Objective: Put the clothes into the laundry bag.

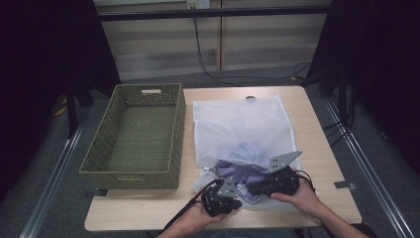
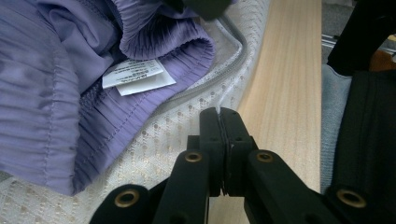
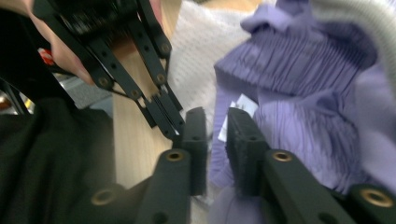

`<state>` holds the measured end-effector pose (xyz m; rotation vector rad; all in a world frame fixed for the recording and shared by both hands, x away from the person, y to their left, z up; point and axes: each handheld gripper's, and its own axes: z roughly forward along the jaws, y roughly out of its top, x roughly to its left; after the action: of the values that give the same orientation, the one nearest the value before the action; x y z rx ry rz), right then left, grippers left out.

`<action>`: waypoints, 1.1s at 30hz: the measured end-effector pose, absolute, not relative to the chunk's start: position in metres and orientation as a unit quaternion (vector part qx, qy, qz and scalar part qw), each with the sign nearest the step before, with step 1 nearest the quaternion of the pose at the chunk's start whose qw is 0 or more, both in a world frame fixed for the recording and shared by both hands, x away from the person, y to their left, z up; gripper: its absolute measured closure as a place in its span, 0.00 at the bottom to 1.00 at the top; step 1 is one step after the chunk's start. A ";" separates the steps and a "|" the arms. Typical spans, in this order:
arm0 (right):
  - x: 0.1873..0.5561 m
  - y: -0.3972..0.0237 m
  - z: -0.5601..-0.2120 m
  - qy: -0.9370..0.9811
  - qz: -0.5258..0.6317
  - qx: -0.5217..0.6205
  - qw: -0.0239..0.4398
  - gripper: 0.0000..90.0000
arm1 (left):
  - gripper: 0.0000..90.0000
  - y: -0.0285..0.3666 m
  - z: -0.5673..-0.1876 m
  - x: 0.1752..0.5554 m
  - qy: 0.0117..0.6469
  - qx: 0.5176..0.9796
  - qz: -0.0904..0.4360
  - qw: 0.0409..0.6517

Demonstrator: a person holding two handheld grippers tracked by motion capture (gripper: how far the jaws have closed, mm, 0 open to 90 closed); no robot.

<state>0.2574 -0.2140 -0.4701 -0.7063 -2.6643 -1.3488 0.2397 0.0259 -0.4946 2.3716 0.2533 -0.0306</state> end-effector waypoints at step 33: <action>0.261 -0.202 -0.496 -0.897 -0.375 -0.230 -0.034 0.78 | 1.00 0.024 -0.495 0.240 0.100 0.921 -0.027 0.375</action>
<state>0.2615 -0.2020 -0.4955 -0.7402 -2.8823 -1.2045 0.2404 0.0237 -0.4953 2.3576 0.2560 -0.0703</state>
